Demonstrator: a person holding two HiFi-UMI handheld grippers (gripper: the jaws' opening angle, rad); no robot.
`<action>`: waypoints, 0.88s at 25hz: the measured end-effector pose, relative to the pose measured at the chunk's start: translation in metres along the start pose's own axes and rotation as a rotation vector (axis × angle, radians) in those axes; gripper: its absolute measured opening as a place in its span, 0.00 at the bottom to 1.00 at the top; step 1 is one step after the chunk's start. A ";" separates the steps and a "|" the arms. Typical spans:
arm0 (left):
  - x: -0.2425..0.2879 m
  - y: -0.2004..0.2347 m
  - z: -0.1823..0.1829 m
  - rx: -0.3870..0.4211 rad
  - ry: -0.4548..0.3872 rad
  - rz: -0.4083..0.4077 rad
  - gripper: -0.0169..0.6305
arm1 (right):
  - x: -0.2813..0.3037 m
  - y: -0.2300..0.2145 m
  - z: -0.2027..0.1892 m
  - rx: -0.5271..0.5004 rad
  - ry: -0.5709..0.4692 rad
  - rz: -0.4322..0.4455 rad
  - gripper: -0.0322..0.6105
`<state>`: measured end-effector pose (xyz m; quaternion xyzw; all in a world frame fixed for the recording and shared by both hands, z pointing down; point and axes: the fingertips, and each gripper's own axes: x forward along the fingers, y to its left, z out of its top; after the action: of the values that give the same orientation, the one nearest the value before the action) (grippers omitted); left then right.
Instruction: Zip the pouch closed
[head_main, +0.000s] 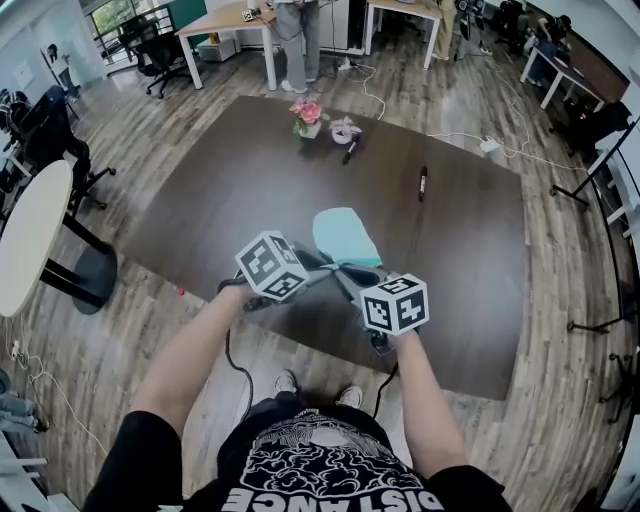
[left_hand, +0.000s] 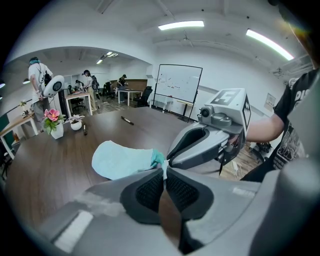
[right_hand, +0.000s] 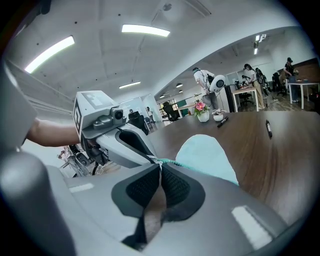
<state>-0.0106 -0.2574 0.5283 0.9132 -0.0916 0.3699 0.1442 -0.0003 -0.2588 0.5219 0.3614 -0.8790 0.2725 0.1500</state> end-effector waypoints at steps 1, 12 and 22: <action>0.000 0.000 0.000 0.002 0.002 0.001 0.06 | 0.000 0.000 0.000 -0.002 0.005 0.000 0.07; -0.006 0.006 -0.007 -0.008 -0.001 0.038 0.06 | 0.000 -0.007 -0.001 0.028 0.012 -0.029 0.06; -0.014 0.014 -0.015 -0.037 -0.015 0.068 0.06 | 0.010 0.001 0.001 0.035 0.013 -0.031 0.06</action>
<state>-0.0342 -0.2644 0.5315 0.9097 -0.1303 0.3657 0.1476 -0.0079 -0.2639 0.5250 0.3756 -0.8675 0.2876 0.1534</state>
